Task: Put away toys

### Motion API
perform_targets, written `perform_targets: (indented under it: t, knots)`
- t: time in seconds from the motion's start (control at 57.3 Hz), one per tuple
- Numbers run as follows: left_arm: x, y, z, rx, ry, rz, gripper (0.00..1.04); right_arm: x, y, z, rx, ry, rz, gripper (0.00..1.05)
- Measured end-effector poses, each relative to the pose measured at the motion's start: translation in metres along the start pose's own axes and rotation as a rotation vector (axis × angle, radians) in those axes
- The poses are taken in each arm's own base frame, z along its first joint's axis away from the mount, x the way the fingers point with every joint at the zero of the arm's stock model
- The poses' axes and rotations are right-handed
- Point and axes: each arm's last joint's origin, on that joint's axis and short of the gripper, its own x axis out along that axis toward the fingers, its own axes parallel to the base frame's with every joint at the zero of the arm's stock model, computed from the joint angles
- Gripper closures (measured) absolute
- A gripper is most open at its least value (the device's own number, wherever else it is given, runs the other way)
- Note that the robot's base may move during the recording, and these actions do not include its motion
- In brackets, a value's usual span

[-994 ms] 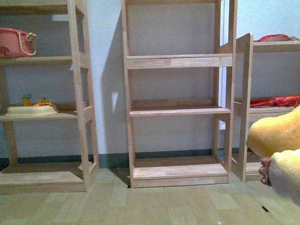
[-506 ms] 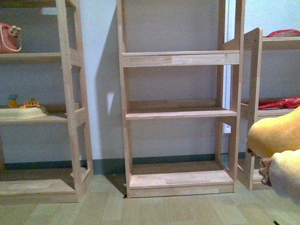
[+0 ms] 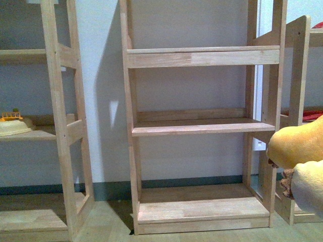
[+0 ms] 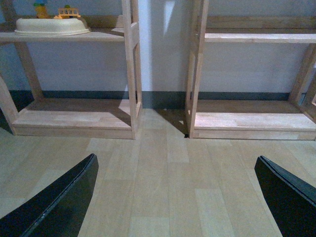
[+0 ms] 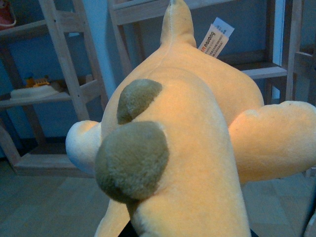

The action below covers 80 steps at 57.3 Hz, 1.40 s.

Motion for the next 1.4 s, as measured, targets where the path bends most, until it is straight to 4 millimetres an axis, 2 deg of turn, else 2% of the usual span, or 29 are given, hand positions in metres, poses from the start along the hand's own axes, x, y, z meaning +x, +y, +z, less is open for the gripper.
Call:
perform_targets:
  t: [1.395]
  knots:
    - [0.0, 0.0001, 0.0, 0.0, 0.0, 0.001, 0.06, 0.0001, -0.0001, -0.0001, 0.0, 0.0, -0.002, 0.98]
